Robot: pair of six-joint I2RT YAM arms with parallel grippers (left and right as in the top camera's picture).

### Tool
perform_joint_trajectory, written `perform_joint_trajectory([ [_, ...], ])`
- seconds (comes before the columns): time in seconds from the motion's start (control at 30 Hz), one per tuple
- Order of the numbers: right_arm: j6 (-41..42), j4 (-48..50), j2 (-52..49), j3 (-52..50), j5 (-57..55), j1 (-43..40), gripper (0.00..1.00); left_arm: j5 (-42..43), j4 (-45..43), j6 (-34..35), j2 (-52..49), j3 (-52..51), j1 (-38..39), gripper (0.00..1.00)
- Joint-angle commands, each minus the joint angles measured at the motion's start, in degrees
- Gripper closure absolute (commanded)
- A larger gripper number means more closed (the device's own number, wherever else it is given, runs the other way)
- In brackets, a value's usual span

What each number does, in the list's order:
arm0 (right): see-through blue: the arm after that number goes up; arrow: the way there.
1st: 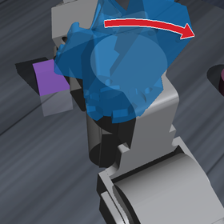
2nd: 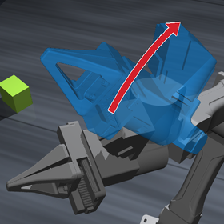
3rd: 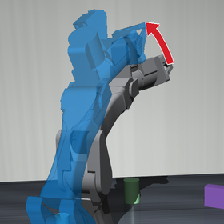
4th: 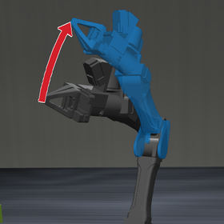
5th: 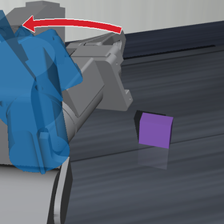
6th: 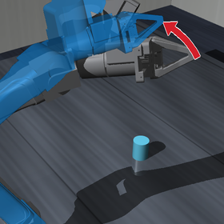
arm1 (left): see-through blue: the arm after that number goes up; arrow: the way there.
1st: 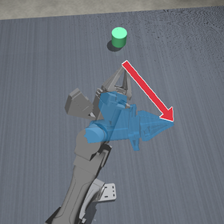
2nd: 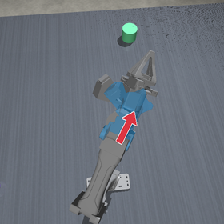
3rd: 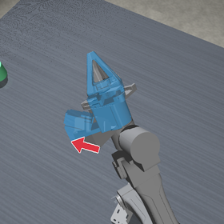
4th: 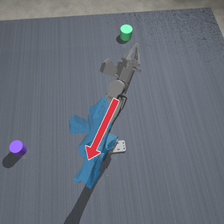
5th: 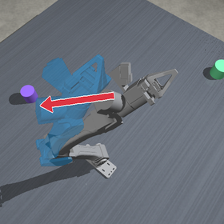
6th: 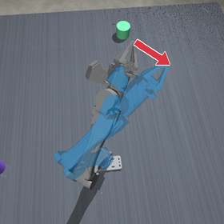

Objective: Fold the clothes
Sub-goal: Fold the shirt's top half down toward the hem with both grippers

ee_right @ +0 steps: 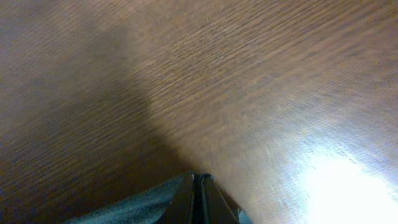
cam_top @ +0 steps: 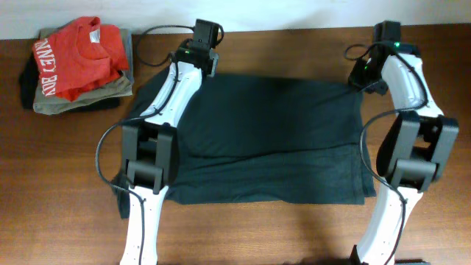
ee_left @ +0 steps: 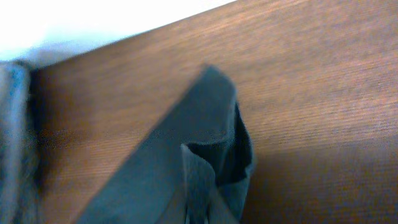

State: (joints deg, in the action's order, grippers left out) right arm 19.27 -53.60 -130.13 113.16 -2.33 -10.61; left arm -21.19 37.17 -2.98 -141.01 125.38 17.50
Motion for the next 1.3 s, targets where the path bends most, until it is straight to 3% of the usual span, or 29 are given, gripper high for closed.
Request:
perform_joint_trajectory([
  [0.0, 0.76, -2.10, 6.01, 0.87, -1.36, -0.39, 0.96, -3.93, 6.51, 0.63, 6.54, 1.18, -0.42, 0.99],
  [0.1, 1.33, -7.06, 8.72, 0.87, -0.90, -0.39, 0.96, -3.67, 16.59, 1.77, 8.85, 1.18, -0.42, 0.99],
  [0.33, 2.80, -28.02, 12.46, 0.85, -0.70, -0.28, 0.96, -3.72, 41.97, 15.08, 9.14, 1.16, -1.86, 0.94],
  [0.5, 2.91, -34.10, 12.46, 0.85, -0.96, -0.31, 0.96, -3.65, 53.00, 17.40, 9.14, 1.14, -5.62, 0.95],
  [0.7, 2.91, -37.27, 12.46, 0.83, -2.97, -0.28, 0.96, 7.32, 55.67, 18.80, 9.14, -4.33, -7.34, 0.94],
  [0.9, 2.93, -42.27, 12.46, -0.11, -4.46, -0.35, 0.96, 7.91, 54.42, 18.84, 9.14, -18.56, -5.99, 0.96],
  [1.1, 2.93, -42.64, 12.46, -6.78, -5.97, -0.35, 0.96, 6.84, 55.78, 21.22, 9.14, -23.61, -5.92, 0.99],
  [1.2, 2.95, -39.04, 12.44, -12.00, -6.12, -0.35, 0.96, 6.82, 57.35, 21.88, 9.14, -25.24, -5.86, 0.98],
  [1.23, 3.48, -38.34, 12.44, -12.83, -6.19, -0.35, 0.96, 6.80, 57.64, 22.08, 9.14, -25.64, -5.88, 0.88],
  [1.27, 3.98, -38.29, 12.44, -13.05, -6.34, -0.35, 0.96, 6.25, 58.27, 22.97, 9.14, -26.12, -5.86, 0.85],
])
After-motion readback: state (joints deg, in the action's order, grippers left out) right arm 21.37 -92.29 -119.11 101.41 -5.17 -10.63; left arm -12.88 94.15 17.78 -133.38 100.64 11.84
